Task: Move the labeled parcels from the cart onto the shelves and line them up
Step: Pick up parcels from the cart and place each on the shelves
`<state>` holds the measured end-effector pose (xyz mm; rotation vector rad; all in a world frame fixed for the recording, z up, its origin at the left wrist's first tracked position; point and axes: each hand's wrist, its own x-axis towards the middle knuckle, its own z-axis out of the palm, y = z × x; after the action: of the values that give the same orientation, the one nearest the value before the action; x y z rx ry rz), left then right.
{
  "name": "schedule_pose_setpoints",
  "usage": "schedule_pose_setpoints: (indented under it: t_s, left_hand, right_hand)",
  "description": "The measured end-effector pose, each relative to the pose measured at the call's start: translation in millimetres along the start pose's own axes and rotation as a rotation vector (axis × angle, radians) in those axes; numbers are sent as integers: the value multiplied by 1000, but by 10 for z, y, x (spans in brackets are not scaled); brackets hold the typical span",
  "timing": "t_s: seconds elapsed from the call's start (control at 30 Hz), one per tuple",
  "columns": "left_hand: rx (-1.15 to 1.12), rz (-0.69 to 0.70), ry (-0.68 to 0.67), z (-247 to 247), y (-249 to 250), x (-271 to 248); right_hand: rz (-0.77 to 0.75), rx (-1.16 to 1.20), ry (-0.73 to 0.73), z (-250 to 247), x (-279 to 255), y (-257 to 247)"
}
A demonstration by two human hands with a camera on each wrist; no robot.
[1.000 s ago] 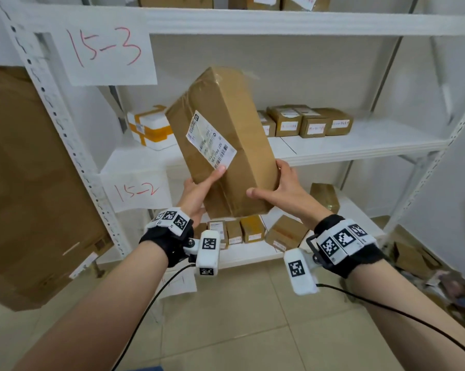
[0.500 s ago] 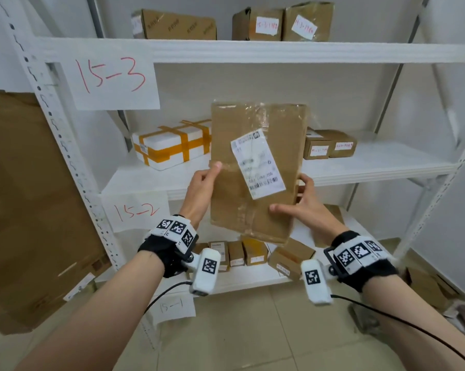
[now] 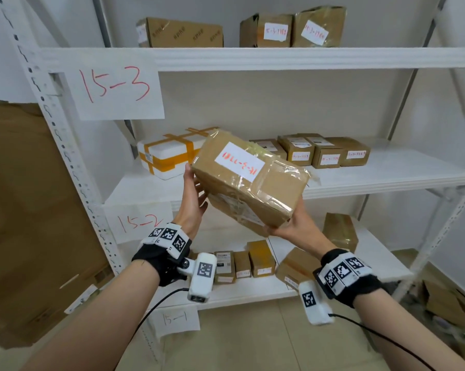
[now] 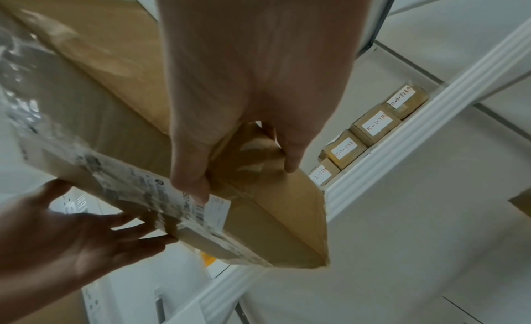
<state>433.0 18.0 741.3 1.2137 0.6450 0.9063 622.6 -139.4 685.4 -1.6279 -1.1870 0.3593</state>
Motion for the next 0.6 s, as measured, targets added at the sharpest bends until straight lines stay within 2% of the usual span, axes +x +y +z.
schedule_pose_setpoints:
  t_s: [0.13, 0.43, 0.6]
  left_hand:
    - [0, 15, -5, -13, 1, 75]
    - [-5, 47, -20, 91, 148, 171]
    - [-31, 123, -90, 164, 300, 141]
  right_hand:
    - [-51, 28, 3, 7, 97, 9]
    - [-152, 95, 124, -50, 205, -25]
    - [-174, 156, 90, -62, 184, -87]
